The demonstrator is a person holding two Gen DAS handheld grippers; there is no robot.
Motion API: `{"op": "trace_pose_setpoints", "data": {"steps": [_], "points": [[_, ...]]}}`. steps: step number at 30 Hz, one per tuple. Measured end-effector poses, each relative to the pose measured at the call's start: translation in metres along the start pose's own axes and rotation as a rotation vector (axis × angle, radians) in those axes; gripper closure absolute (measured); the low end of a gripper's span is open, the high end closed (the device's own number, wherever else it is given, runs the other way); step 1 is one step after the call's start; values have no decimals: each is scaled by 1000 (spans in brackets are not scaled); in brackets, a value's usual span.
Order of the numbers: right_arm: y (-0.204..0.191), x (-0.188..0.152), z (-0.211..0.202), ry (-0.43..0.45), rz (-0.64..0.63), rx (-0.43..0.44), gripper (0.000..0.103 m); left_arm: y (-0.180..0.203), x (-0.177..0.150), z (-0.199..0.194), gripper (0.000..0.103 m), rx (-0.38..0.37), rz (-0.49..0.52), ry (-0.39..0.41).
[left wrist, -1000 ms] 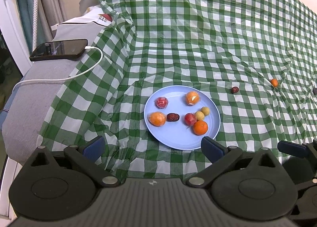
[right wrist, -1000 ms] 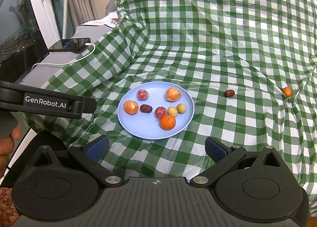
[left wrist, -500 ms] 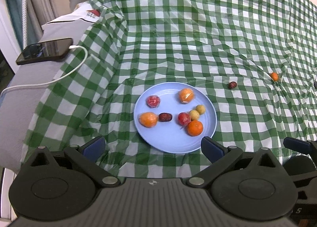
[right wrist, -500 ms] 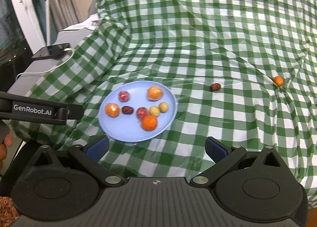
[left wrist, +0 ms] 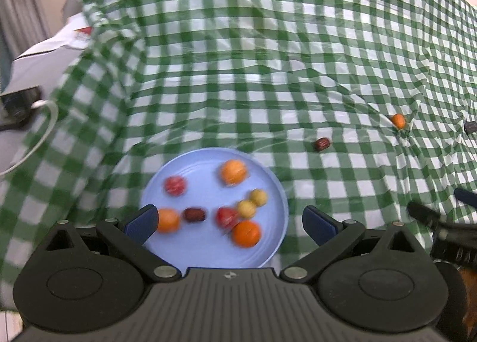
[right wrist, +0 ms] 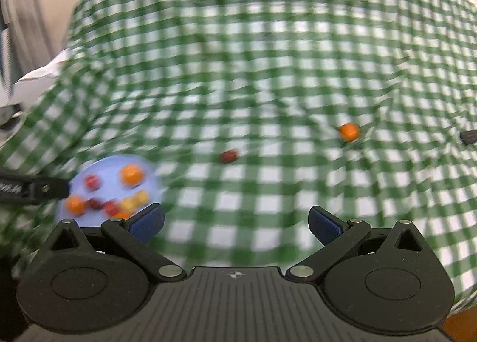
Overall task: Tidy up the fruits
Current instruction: 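Move both open tools toward the red date and tangerine on the cloth, then grasp the red date with the left tool while the right tool grasps the tangerine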
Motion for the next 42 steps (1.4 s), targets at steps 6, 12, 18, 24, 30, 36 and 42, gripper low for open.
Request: {"op": "trace_pose_setpoints", "data": {"steps": [6,12,18,24,30,36,42], "points": [[75,27,50,69,50,-129,1,41,22,44,0,-46,58,-23],[130,56,121,117,55,-162,18,91,49,93,0,-103,149,5],[165,66,202,49,55,-170,56,129,57,154,0,-127,220,-37],[177,60,246,12,89,-116,67,141,57,194,7,-152,242,-78],[169,54,267,-20,39,-110,67,148,59,211,27,-180,260,-85],[168,57,244,8,40,-130,71,152,61,211,73,-194,289,-69],[156,81,182,122,34,-149,71,138,65,155,74,-214,271,15]]}}
Point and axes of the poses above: each gripper's, at about its wrist camera, not at the fingertips, and z roughly the way its jaws point, y to its right, x to its top, the point moved 5 cm from there along z, roughly the way its jaws point, and after that the axes turned 4 degrees about -z, right-handed, at the moved point
